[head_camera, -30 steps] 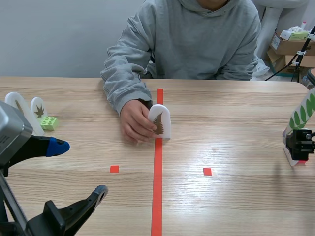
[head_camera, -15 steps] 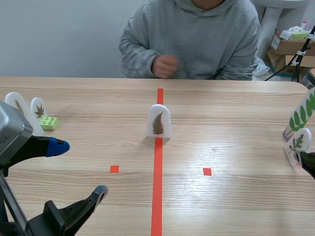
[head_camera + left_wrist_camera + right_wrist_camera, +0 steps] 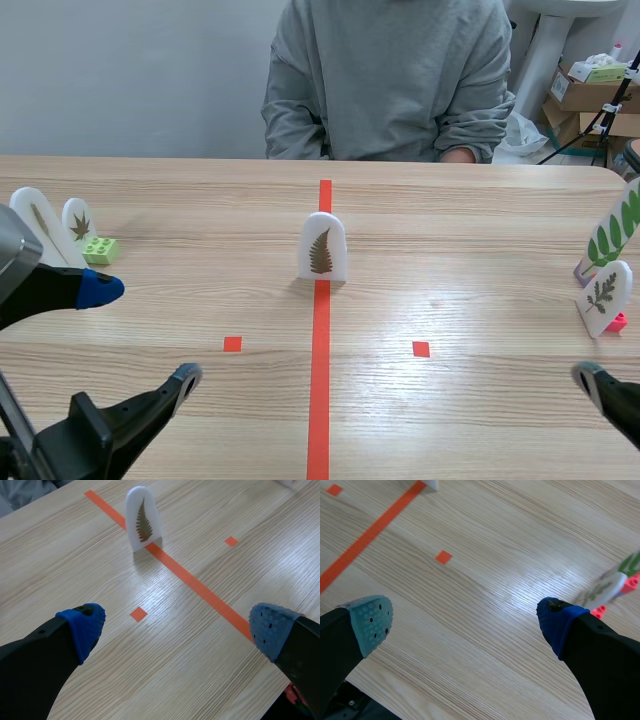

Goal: Do the leaf sorting experiment

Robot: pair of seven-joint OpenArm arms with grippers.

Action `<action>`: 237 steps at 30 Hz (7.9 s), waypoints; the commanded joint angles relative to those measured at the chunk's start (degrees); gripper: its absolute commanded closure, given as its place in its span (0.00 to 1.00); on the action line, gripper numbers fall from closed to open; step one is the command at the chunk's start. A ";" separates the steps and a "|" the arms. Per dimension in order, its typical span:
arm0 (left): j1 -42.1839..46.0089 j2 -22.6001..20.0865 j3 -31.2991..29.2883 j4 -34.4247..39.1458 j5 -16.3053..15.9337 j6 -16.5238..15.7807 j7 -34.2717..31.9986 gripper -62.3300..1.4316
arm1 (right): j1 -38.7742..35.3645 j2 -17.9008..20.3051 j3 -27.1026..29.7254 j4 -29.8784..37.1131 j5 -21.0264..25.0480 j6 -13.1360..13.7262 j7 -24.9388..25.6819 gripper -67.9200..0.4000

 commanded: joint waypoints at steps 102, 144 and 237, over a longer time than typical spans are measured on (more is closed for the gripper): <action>-66.01 13.77 31.80 -66.73 2.56 -0.74 -3.96 0.01 | -0.63 0.00 -10.05 5.29 -1.77 0.44 -2.43 0.13; 4.31 8.11 -19.80 -1.73 -17.14 -11.08 6.25 0.01 | 1.27 0.00 -10.05 5.27 -2.43 0.44 -2.43 0.13; 1.55 10.78 -19.80 -1.97 -10.43 -7.50 6.51 0.04 | 79.47 -9.79 -57.20 -67.47 -17.68 -5.77 2.32 0.13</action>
